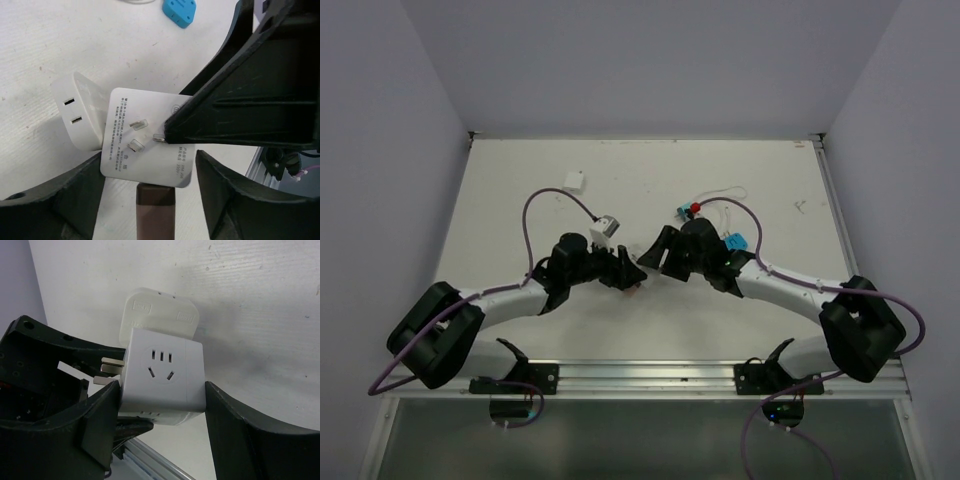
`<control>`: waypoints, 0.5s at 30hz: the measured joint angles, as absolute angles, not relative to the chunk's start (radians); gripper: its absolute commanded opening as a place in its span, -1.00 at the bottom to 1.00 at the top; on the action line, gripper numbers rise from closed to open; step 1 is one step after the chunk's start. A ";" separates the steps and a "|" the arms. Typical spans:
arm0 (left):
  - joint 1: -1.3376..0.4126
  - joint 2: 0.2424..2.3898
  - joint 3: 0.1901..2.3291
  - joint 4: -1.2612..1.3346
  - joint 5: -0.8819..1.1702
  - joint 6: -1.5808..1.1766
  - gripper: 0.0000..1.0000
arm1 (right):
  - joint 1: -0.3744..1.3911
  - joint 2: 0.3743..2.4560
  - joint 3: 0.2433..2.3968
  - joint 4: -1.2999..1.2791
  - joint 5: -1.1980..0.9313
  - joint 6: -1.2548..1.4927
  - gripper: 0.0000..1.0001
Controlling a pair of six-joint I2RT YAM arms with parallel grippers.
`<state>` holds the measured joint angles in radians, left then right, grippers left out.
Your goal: Pull the plug off the socket
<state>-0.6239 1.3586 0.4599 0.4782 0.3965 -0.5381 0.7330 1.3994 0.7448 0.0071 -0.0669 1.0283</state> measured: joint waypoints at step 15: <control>-0.632 1.133 0.323 0.531 0.329 -0.644 0.93 | 0.672 1.364 0.704 -0.067 0.030 1.013 -1.00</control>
<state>-0.6323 1.1328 0.3225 0.5308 0.3294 -0.6437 0.6724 1.3643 0.7040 -0.0669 0.0296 1.0134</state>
